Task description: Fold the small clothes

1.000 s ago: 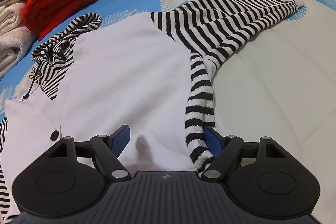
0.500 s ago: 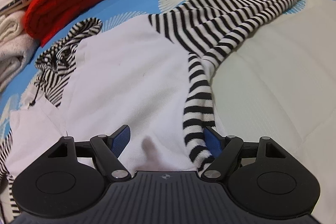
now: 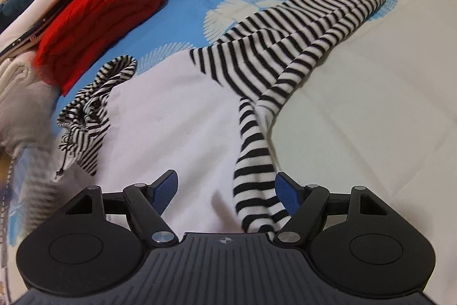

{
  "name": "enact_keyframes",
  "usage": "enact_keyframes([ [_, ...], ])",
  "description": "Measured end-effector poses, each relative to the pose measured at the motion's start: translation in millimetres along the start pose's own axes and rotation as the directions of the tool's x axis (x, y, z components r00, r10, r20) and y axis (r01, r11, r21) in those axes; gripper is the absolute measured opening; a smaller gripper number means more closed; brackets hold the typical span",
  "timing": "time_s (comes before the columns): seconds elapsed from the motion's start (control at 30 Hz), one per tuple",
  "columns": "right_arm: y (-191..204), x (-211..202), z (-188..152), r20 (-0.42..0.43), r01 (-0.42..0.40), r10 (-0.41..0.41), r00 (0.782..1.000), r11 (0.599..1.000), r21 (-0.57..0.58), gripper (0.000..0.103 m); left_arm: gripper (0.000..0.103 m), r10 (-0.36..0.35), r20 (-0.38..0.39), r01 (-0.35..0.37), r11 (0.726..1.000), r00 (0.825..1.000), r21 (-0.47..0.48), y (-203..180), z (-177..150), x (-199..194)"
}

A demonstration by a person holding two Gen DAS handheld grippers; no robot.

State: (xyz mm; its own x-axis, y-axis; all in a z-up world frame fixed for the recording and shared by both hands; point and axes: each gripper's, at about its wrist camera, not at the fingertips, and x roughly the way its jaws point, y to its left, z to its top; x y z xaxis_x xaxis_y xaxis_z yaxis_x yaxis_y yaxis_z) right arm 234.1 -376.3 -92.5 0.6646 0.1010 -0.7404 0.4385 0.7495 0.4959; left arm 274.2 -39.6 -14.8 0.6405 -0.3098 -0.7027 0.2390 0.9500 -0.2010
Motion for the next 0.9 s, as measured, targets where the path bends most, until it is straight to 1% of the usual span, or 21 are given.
enact_keyframes([
  [0.07, 1, -3, -1, -0.009, -0.025, 0.025, 1.000, 1.000, -0.009, 0.077, 0.101, 0.074, -0.046, -0.072, 0.996, 0.996, 0.051, 10, -34, 2],
  [0.1, 2, -4, -2, -0.013, -0.034, 0.034, 0.999, 0.999, -0.021, 0.077, 0.101, 0.108, -0.064, -0.105, 0.994, 0.992, 0.041, 23, -46, 0],
  [0.17, 3, -5, -4, -0.025, -0.054, 0.054, 0.998, 0.998, -0.036, 0.077, 0.102, 0.179, -0.103, -0.184, 0.982, 0.978, -0.044, 60, -57, -7],
  [0.23, 5, -6, -5, -0.032, -0.082, 0.081, 0.996, 0.996, -0.032, 0.077, 0.102, 0.231, -0.103, -0.244, 0.958, 0.968, -0.151, 97, -57, -14],
  [0.27, 6, -7, -5, -0.032, -0.091, 0.090, 0.995, 0.995, -0.031, 0.077, 0.102, 0.272, -0.090, -0.285, 0.939, 0.958, -0.193, 118, -58, -19],
  [0.3, 7, -8, -6, -0.027, -0.098, 0.097, 0.995, 0.995, -0.031, 0.077, 0.102, 0.322, -0.085, -0.333, 0.919, 0.943, -0.213, 137, -56, -19],
  [0.33, 9, -8, -7, -0.024, -0.099, 0.098, 0.995, 0.994, -0.034, 0.077, 0.102, 0.377, -0.093, -0.388, 0.898, 0.922, -0.205, 153, -55, -16],
  [0.37, 11, -8, -8, -0.024, -0.099, 0.098, 0.995, 0.994, -0.041, 0.077, 0.102, 0.412, -0.122, -0.428, 0.886, 0.903, -0.176, 168, -53, -9],
  [0.4, 12, -7, -9, -0.025, -0.099, 0.098, 0.995, 0.994, -0.046, 0.077, 0.102, 0.418, -0.174, -0.444, 0.884, 0.891, -0.148, 183, -52, 0],
  [0.43, 12, -5, -10, -0.031, -0.096, 0.094, 0.995, 0.994, -0.052, 0.077, 0.102, 0.407, -0.208, -0.439, 0.887, 0.889, -0.144, 194, -47, 8],
  [0.5, 12, -1, -12, -0.043, -0.083, 0.080, 0.996, 0.995, -0.061, 0.077, 0.102, 0.375, -0.244, -0.415, 0.898, 0.894, -0.143, 215, -47, 20],
  [0.53, 11, 1, -12, -0.048, -0.073, 0.070, 0.996, 0.995, -0.062, 0.077, 0.102, 0.369, -0.262, -0.411, 0.903, 0.892, -0.127, 222, -49, 24],
  [0.57, 9, 3, -13, -0.053, -0.066, 0.063, 0.997, 0.996, -0.061, 0.077, 0.103, 0.369, -0.289, -0.413, 0.904, 0.883, -0.108, 229, -52, 33],
  [0.6, 8, 4, -14, -0.057, -0.063, 0.059, 0.997, 0.996, -0.059, 0.077, 0.103, 0.339, -0.280, -0.384, 0.915, 0.898, -0.122, 235, -53, 36],
  [0.63, 7, 5, -14, -0.058, -0.060, 0.057, 0.997, 0.997, -0.058, 0.077, 0.103, 0.332, -0.271, -0.377, 0.917, 0.903, -0.132, 238, -51, 35],
  [0.67, 7, 5, -14, -0.057, -0.060, 0.057, 0.997, 0.997, -0.057, 0.077, 0.103, 0.341, -0.269, -0.385, 0.914, 0.901, -0.130, 239, -50, 33],
  [0.7, 7, 4, -14, -0.055, -0.062, 0.059, 0.997, 0.996, -0.059, 0.077, 0.103, 0.360, -0.257, -0.401, 0.907, 0.897, -0.128, 240, -51, 30],
  [0.8, 7, 0, -15, -0.047, -0.068, 0.065, 0.997, 0.995, -0.075, 0.076, 0.103, 0.434, -0.233, -0.471, 0.872, 0.871, -0.137, 241, -49, 24],
  [0.83, 7, -1, -15, -0.044, -0.069, 0.066, 0.997, 0.994, -0.082, 0.076, 0.103, 0.471, -0.224, -0.507, 0.850, 0.853, -0.142, 243, -49, 21],
  [0.87, 6, -2, -15, -0.043, -0.066, 0.062, 0.997, 0.994, -0.092, 0.076, 0.103, 0.496, -0.216, -0.530, 0.835, 0.841, -0.147, 245, -50, 15],
  [0.9, 5, -4, -16, -0.044, -0.066, 0.062, 0.997, 0.993, -0.099, 0.076, 0.103, 0.485, -0.218, -0.521, 0.837, 0.847, -0.166, 249, -49, 13],
])
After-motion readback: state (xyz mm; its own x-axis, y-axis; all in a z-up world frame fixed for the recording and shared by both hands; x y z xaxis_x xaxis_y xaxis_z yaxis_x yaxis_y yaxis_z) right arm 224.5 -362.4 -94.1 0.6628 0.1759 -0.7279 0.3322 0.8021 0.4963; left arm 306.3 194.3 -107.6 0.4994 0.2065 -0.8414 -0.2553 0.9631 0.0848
